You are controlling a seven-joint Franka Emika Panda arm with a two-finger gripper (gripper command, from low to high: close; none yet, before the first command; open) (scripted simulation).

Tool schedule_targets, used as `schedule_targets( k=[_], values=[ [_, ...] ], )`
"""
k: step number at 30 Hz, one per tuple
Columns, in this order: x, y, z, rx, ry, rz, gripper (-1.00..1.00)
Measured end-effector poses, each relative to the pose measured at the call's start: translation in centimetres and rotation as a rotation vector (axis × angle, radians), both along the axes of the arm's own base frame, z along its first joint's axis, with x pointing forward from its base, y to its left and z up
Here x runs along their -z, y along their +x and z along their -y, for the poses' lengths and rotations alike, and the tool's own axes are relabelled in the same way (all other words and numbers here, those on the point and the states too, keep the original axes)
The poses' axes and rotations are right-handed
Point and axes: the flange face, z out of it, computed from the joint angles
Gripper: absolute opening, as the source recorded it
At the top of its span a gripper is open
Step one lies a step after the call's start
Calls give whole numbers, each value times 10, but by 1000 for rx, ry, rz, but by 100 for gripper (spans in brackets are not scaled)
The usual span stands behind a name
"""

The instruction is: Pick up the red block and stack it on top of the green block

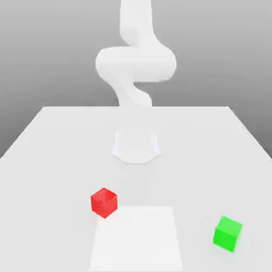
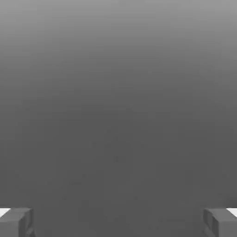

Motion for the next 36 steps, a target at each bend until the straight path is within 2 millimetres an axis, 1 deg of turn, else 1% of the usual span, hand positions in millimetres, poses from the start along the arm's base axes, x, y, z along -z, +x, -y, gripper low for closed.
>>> schedule_targets(
  k=[2,4,7,9,12,17,18,19,21,23,24,29,30,31,33,36],
  values=[
    [50,19,10,56,28,-73,0],
    [99,32,21,112,55,-145,0],
    [174,39,36,200,94,-252,0],
    [225,36,46,263,120,-324,0],
    [300,19,59,363,161,-438,0],
    [428,-37,74,546,227,-637,0],
    [452,-45,75,571,236,-665,0],
    [468,-50,77,589,242,-679,0],
    [490,-54,77,596,244,-690,0],
    [507,-55,76,597,245,-693,0],
    [514,-56,76,598,245,-693,-100],
    [514,-56,76,598,245,-692,-100],
    [517,-57,76,598,245,-692,-100],
    [515,-56,76,598,245,-692,-100],
    [503,-55,76,598,245,-692,-100],
    [481,-55,76,598,245,-692,-100]
  ],
)
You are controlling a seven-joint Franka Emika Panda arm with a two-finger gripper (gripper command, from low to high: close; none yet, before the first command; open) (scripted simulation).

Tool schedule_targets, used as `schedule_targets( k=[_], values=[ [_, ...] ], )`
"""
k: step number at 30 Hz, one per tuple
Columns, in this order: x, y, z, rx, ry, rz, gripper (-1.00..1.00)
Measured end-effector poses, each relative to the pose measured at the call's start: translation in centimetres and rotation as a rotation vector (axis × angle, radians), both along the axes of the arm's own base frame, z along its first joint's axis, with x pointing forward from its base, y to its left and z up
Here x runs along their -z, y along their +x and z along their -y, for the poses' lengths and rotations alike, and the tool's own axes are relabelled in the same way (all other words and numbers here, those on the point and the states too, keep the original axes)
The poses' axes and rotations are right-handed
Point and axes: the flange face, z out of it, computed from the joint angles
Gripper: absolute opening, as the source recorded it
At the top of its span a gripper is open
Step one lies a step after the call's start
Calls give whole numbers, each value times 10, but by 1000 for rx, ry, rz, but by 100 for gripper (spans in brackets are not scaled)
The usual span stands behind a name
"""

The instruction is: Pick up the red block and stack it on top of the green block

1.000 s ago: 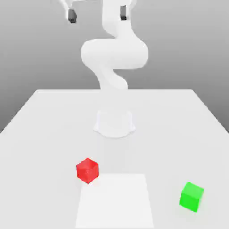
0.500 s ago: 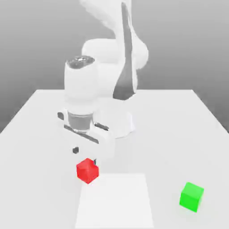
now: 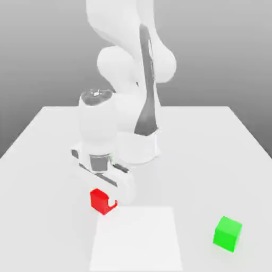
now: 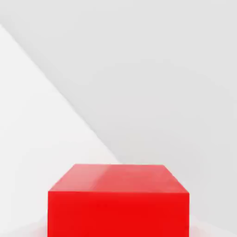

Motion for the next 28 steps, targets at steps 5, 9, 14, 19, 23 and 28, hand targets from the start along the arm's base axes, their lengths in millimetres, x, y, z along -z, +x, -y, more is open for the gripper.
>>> schedule_targets(
  k=[5,9,14,19,23,28],
  values=[
    [-30,15,-19,-16,-7,-3,-100],
    [-39,55,-90,-87,-22,-7,-100],
    [-50,86,-191,-143,-23,-5,-100],
    [-61,89,-298,-185,-3,1,-100],
    [-25,93,-307,-171,1,3,-100],
    [-4,91,-307,-171,1,2,100]
  ],
)
